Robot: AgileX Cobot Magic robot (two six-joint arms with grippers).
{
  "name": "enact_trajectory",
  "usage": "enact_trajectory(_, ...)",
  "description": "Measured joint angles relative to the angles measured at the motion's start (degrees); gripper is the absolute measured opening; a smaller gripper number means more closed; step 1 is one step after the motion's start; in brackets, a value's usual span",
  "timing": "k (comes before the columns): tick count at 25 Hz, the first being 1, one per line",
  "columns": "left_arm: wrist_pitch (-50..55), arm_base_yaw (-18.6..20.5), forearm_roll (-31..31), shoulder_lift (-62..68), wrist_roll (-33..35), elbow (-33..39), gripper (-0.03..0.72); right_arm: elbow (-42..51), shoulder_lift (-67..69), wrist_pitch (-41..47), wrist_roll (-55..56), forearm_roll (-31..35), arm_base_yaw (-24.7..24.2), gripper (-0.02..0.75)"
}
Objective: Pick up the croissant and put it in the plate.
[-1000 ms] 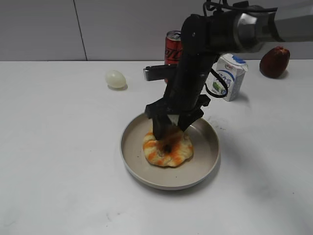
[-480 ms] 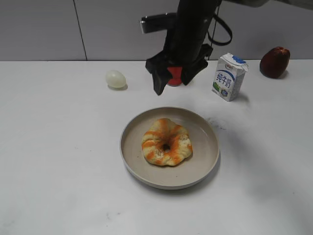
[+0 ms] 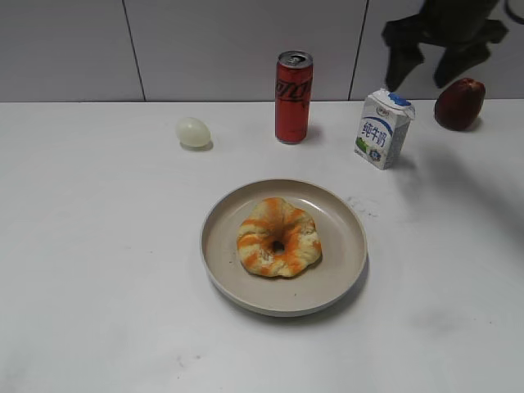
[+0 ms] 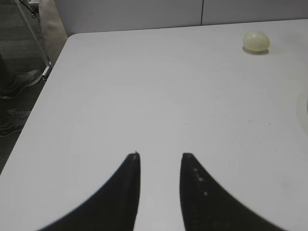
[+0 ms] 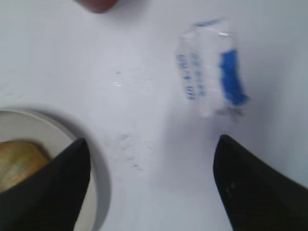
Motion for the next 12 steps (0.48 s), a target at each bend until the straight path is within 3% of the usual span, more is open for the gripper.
enact_trajectory(4,0.0,0.0,0.0,0.0,0.0,0.0,0.228,7.4,-5.5,0.0,-0.5,-1.0,-5.0,0.594)
enact_trajectory(12,0.0,0.0,0.0,0.0,0.0,0.0,0.228,25.6,-22.7,0.1,-1.9,-1.8,-5.5,0.593)
